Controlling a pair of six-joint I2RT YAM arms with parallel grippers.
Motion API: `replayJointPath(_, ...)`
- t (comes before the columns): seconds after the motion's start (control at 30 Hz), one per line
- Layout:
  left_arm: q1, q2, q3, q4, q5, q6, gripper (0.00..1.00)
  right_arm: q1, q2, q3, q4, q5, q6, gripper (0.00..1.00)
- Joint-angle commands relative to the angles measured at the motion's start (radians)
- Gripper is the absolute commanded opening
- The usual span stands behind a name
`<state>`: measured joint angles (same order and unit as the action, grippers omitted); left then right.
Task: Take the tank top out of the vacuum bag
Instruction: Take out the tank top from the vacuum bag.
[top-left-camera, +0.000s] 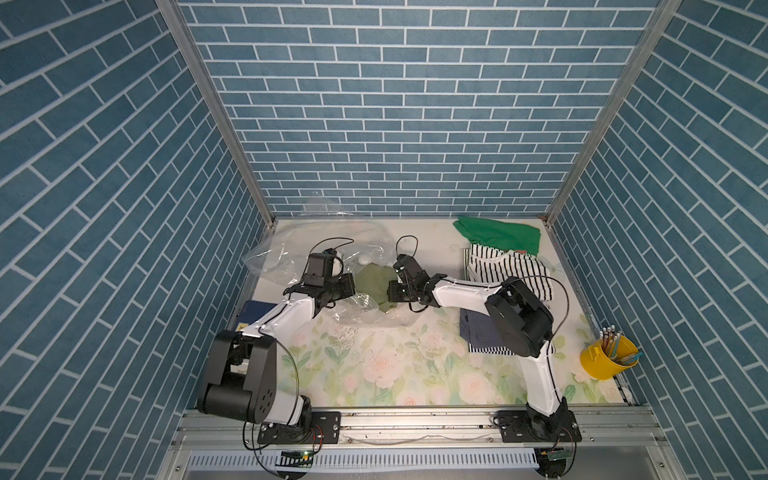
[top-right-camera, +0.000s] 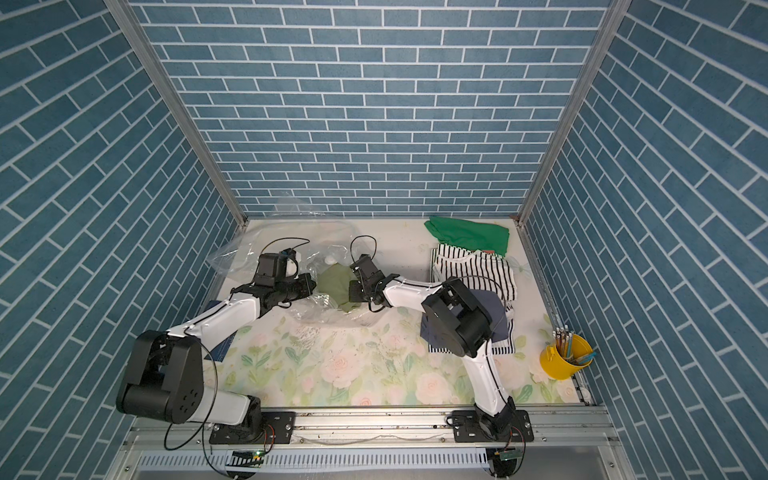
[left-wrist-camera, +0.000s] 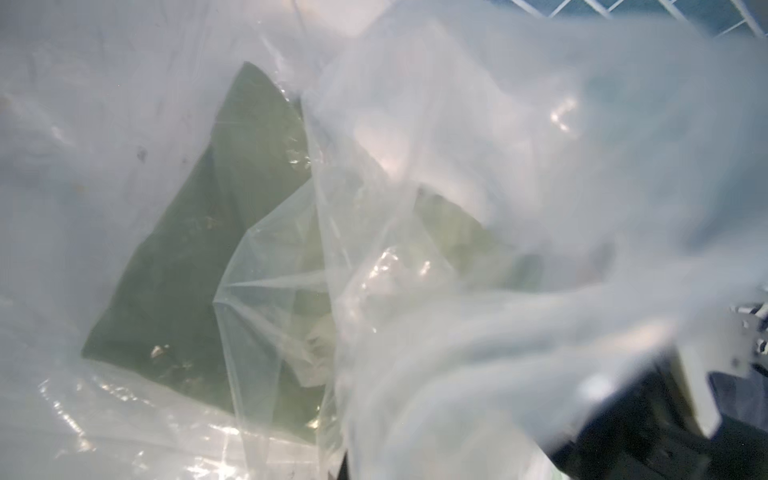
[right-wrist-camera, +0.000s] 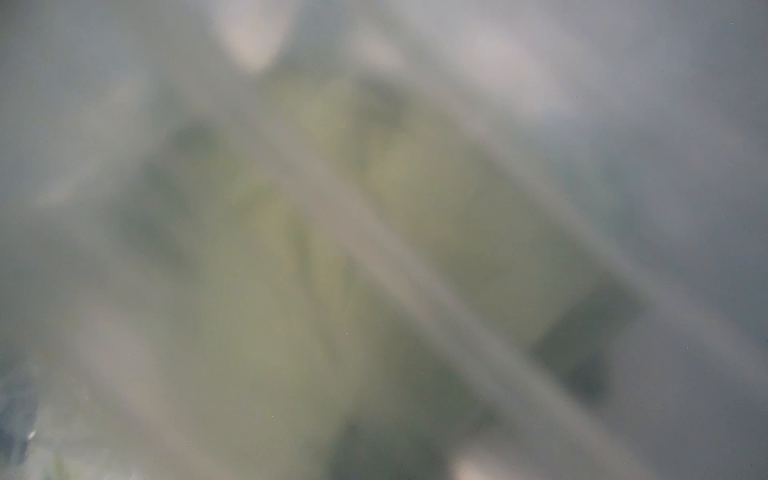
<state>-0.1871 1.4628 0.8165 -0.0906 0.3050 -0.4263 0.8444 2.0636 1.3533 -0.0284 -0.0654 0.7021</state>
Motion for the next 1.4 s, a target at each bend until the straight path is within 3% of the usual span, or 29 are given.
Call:
replayJointPath(0.0,-0.017,0.045,-0.012,0.036,0.011,-0.008,0.0,-0.007,-0.065,-0.064,0.092,-0.053,0.015,0.0)
replayJointPath(0.3,-0.066,0.177,0.0,0.083,0.107,-0.044,0.0,-0.011,-0.088,-0.105,0.148,-0.066,0.039,0.02)
replayJointPath(0.5,-0.066,0.275,0.019,0.026,0.145,-0.034,0.0,-0.027,-0.083,-0.175,0.308,-0.081,0.177,0.51)
replayJointPath(0.6,-0.066,0.308,0.031,-0.001,0.129,-0.032,0.0,-0.04,-0.066,-0.201,0.354,-0.087,0.276,0.63)
replayJointPath(0.77,-0.066,0.353,0.061,-0.039,0.13,-0.017,0.0,-0.045,-0.03,-0.174,0.224,-0.068,0.386,0.65)
replayJointPath(0.93,-0.065,0.351,0.065,-0.041,0.132,-0.012,0.0,-0.041,-0.017,-0.24,0.4,-0.138,0.466,0.67)
replayJointPath(1.03,-0.066,0.348,0.064,-0.039,0.131,-0.011,0.0,-0.037,0.027,-0.193,0.483,-0.201,0.44,0.62)
replayJointPath(1.23,-0.065,0.339,0.071,-0.045,0.125,-0.006,0.0,-0.019,0.04,0.003,0.479,-0.222,0.271,0.57)
replayJointPath(1.37,-0.065,0.343,0.085,-0.066,0.106,0.01,0.0,-0.019,-0.024,-0.088,0.584,-0.142,0.286,0.61)
